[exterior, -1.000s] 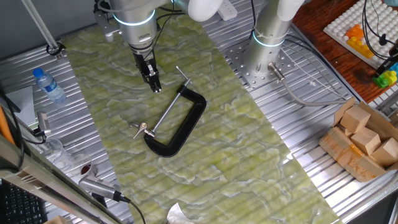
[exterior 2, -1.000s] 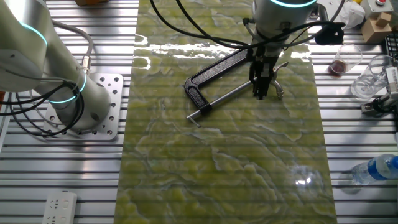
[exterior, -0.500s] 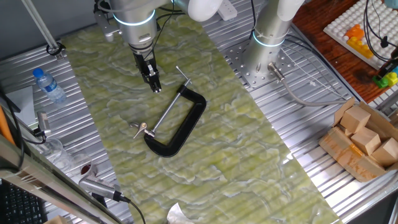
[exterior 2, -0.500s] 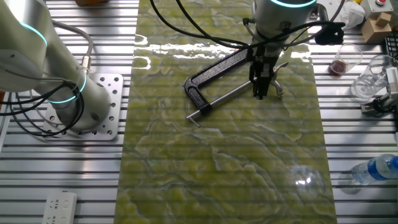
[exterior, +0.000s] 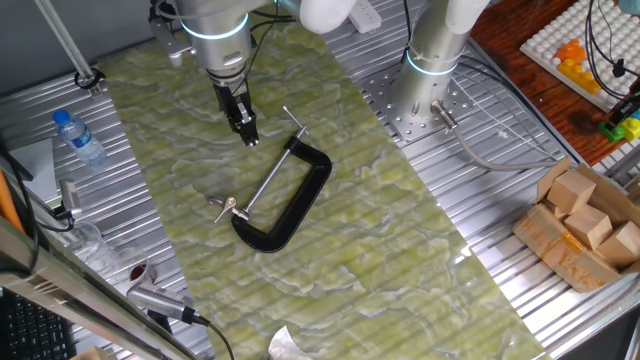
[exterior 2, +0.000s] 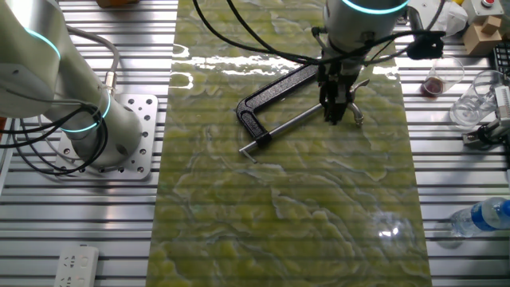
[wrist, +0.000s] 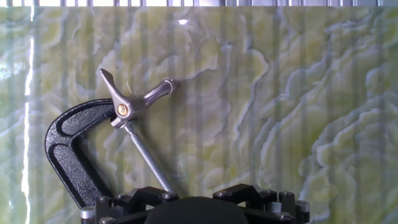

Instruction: Turn off the water tap

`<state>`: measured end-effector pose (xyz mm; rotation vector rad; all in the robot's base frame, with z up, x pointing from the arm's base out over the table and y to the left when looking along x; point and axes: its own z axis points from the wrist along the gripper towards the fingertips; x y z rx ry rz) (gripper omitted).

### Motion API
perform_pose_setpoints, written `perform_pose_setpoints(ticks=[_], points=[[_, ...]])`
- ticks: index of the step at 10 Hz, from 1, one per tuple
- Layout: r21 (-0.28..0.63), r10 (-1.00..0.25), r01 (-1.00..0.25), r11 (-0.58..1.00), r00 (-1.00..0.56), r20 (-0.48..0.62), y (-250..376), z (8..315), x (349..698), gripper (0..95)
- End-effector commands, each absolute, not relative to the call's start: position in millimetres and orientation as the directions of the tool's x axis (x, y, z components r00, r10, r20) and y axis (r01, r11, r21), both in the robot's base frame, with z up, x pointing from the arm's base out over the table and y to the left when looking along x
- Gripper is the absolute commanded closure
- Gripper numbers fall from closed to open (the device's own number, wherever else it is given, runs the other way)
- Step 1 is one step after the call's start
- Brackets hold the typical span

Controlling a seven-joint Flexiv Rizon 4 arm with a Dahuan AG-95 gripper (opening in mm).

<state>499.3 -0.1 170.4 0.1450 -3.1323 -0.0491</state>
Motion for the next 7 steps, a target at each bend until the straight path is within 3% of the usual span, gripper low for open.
perform_pose_setpoints(ticks=[1, 7], points=[[0.068, -0.197, -0.195, 0.978, -0.98, 0.026, 0.2, 170.4, 499.8, 95.0], [0.071, -0.187, -0.185, 0.98, -0.982, 0.024, 4.9, 168.9, 502.6, 95.0]])
